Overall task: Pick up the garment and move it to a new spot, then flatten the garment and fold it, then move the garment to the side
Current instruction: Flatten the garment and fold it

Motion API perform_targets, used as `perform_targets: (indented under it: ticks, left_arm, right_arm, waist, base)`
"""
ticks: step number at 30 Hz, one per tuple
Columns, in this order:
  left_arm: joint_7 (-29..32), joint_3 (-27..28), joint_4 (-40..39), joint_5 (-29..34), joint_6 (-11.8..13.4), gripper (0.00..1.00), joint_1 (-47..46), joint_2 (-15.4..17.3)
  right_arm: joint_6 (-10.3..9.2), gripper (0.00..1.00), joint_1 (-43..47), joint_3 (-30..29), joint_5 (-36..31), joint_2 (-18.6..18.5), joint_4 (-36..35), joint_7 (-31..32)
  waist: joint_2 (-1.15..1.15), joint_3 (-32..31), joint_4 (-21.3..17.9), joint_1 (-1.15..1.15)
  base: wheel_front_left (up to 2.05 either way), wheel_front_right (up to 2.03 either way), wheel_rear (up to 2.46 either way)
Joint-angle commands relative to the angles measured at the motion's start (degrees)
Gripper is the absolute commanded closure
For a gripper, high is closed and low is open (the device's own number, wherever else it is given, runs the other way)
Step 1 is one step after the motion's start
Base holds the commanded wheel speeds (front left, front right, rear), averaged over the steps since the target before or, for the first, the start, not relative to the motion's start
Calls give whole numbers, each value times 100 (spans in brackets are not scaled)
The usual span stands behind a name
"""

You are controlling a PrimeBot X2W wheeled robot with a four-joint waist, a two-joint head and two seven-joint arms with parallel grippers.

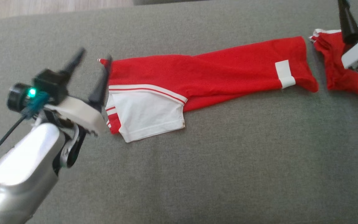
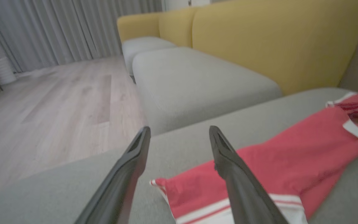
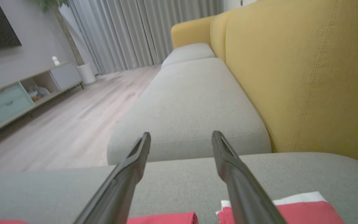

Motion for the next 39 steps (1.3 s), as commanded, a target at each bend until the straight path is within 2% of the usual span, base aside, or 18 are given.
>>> perform_targets:
  ticks: [1,4,6,8,12,15,18,22,24,29,34,39]
  left_arm:
    - [-292,463,-124,-38,181,0,-220,89]
    - [-938,772,-84,-12,540,0,-100,-76]
    - [-1298,942,-71,-86,673,0,63,-232]
    - [-1513,1104,-75,-105,762,0,248,-354]
    - [-1653,1460,-111,44,877,0,737,-619]
    - [-1659,1917,-256,384,818,0,1173,-901]
    - [-1661,2347,-286,681,649,0,1714,-1217]
    - [-1662,2810,-167,1033,341,0,2332,-1596]
    - [-1662,3109,-100,1284,104,0,2582,-1826]
    - [-1662,3420,1,1693,-253,0,2641,-2099]
    - [-1662,3539,102,2029,-565,0,2457,-2346]
    - [-1663,3645,162,2289,-788,0,2276,-2554]
  right_arm:
    - [-4,0,69,-89,92,14,-168,-187]
    - [-4,0,207,-352,116,200,-338,-404]
    - [-4,0,359,-580,19,387,-490,-459]
    - [-4,0,566,-1091,-183,599,-790,-469]
    - [-4,0,1462,-2200,-1184,1188,-1519,-472]
    - [-4,0,2294,-3002,-1987,1753,-2017,-473]
    - [-4,0,3029,-3670,-2558,2357,-2413,-473]
    - [-4,0,3736,-3999,-3165,2728,-2674,-473]
    - [-4,0,3997,-4089,-3377,2816,-2776,-474]
    - [-4,0,4007,-4061,-3481,2840,-2908,-474]
    - [-4,0,3690,-4159,-3715,2842,-2868,-474]
    - [-4,0,3074,-4533,-4066,2843,-2464,-357]
  waist:
    - [0,-102,-27,0]
    - [0,-201,-59,0]
    - [0,-257,-88,0]
    - [0,-292,-120,0]
    - [0,-354,-156,0]
    - [0,-394,-144,0]
    - [0,-436,-144,0]
    - [0,-473,-156,0]
    - [0,-448,-152,0]
    - [0,-333,-101,0]
    - [0,-145,-13,0]
    - [0,85,123,0]
  base:
    - [0,0,0]
    - [0,0,0]
    - [0,0,0]
    - [0,0,0]
    - [0,0,0]
    - [0,0,0]
    - [0,0,0]
    - [0,0,0]
    - [0,0,0]
    - [0,0,0]
    - [0,0,0]
    - [0,0,0]
